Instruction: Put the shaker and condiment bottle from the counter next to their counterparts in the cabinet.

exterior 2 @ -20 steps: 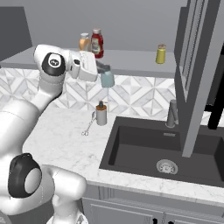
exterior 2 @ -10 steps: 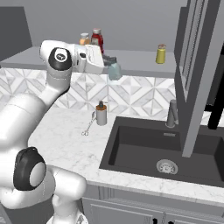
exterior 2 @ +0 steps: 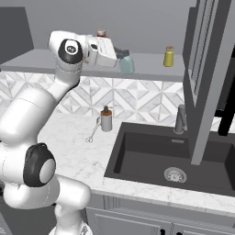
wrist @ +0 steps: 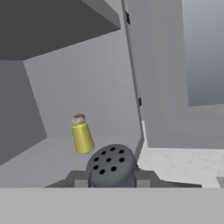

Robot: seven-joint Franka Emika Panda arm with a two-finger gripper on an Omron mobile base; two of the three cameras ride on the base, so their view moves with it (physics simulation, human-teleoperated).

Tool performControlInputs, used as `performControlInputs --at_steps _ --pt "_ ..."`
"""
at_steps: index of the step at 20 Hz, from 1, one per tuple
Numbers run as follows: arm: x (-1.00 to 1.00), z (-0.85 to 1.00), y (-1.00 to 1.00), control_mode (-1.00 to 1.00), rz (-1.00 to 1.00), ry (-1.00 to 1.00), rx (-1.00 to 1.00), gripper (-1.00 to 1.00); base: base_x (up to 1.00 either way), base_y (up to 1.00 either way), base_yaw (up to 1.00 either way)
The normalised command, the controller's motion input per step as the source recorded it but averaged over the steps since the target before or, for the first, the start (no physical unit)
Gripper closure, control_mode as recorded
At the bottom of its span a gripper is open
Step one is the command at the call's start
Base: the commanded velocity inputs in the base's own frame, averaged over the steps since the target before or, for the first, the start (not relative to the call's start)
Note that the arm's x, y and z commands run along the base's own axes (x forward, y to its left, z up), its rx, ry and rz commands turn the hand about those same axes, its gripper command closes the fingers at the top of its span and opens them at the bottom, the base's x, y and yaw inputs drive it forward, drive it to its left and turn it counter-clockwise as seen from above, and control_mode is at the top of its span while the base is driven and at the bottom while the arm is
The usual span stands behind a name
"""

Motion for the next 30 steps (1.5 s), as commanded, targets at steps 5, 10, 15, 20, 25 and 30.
performControlInputs --at_steps 5,10,15,20,25,30 --pt "0.32 0.0 -0.3 -1.0 0.04 -0.1 0.0 1.0 0.0 0.0 0.0" --pt "0.29 0.0 -0.38 -1.0 0.08 -0.14 0.0 1.0 0.0 0.0 0.0" --pt "0.19 0.0 -0.29 -1.0 0.09 -0.07 0.0 1.0 0.0 0.0 0.0" --pt "0.27 0.0 -0.21 -1.0 0.04 0.0 0.0 1.0 0.0 0.0 0.0" --pt "0.43 0.0 -0.07 -1.0 0.0 0.0 0.0 1.0 0.0 0.0 0.0" --pt "0.37 0.0 0.0 -1.0 0.0 0.0 0.0 1.0 0.0 0.0 0.0"
